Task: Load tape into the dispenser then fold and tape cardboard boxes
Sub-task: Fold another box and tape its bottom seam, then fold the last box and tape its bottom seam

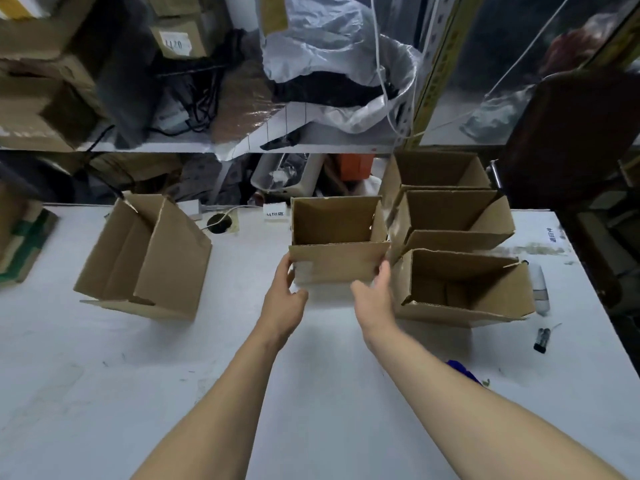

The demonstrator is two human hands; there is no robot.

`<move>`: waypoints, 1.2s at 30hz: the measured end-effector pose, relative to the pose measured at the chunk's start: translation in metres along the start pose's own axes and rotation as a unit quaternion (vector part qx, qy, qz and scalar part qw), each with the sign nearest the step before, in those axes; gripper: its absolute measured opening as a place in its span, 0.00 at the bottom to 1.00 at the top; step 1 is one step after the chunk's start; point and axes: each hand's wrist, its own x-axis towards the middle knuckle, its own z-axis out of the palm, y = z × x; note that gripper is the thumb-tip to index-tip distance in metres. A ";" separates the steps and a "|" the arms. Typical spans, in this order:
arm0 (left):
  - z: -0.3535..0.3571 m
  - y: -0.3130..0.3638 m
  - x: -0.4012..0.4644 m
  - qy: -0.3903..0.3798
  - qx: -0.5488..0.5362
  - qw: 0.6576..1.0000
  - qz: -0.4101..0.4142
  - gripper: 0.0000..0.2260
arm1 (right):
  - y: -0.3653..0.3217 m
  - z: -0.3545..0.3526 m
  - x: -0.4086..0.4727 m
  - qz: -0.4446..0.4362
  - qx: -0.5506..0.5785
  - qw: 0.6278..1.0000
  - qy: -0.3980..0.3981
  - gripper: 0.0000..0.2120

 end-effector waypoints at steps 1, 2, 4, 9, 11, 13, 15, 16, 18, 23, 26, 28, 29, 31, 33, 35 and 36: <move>0.001 0.003 0.009 -0.002 -0.004 1.000 0.004 0.38 | -0.004 0.002 0.008 0.004 0.005 1.000 0.007 0.38; 0.003 0.006 0.018 -0.004 -0.007 1.000 0.006 0.38 | -0.006 0.004 0.018 0.009 0.009 1.000 0.014 0.38; 0.005 0.010 0.032 -0.012 -0.007 1.000 0.006 0.39 | -0.009 0.007 0.035 0.013 0.020 0.999 0.030 0.38; 0.008 0.013 0.046 -0.024 0.008 1.000 0.017 0.40 | -0.006 0.007 0.053 0.022 0.024 0.999 0.041 0.38; 0.007 0.012 0.045 -0.028 0.012 0.999 0.019 0.40 | -0.002 0.005 0.054 0.022 0.015 0.999 0.034 0.39; 0.006 0.012 0.042 -0.029 0.013 0.999 0.019 0.39 | 0.000 0.003 0.052 0.018 0.003 0.999 0.026 0.39; 0.005 0.012 0.036 -0.016 0.011 1.000 0.017 0.38 | -0.001 0.002 0.049 0.018 -0.008 0.999 0.027 0.40; 0.004 0.011 0.031 -0.005 0.007 1.000 0.013 0.37 | 0.002 0.002 0.046 0.023 -0.011 0.999 0.028 0.39; 0.003 0.005 0.017 0.013 -0.005 1.000 -0.002 0.33 | 0.009 0.003 0.034 0.044 -0.025 0.998 0.022 0.36; -0.018 -0.047 -0.047 0.054 0.022 0.997 -0.055 0.16 | 0.032 0.012 -0.010 0.100 -0.098 0.990 -0.030 0.11; -0.037 -0.089 -0.085 0.099 0.051 0.988 -0.108 0.11 | 0.043 0.028 -0.031 0.093 -0.144 0.979 -0.114 0.14; -0.051 -0.110 -0.104 0.134 0.053 0.978 -0.152 0.10 | 0.047 0.046 -0.038 0.075 -0.183 0.965 -0.170 0.15; -0.059 -0.117 -0.110 0.150 0.053 0.973 -0.168 0.10 | 0.047 0.057 -0.039 0.065 -0.204 0.957 -0.195 0.14; -0.077 -0.125 -0.114 0.181 0.046 0.965 -0.184 0.10 | 0.042 0.085 -0.037 0.035 -0.241 0.939 -0.244 0.13; -0.096 -0.122 -0.109 0.215 0.012 0.959 -0.183 0.12 | 0.031 0.121 -0.029 -0.008 -0.264 0.921 -0.286 0.14; -0.118 -0.112 -0.097 0.247 -0.021 0.952 -0.177 0.17 | 0.015 0.161 -0.015 -0.059 -0.265 0.909 -0.317 0.17; -0.128 -0.106 -0.090 0.262 -0.035 0.949 -0.172 0.20 | 0.004 0.182 -0.007 -0.079 -0.263 0.904 -0.326 0.21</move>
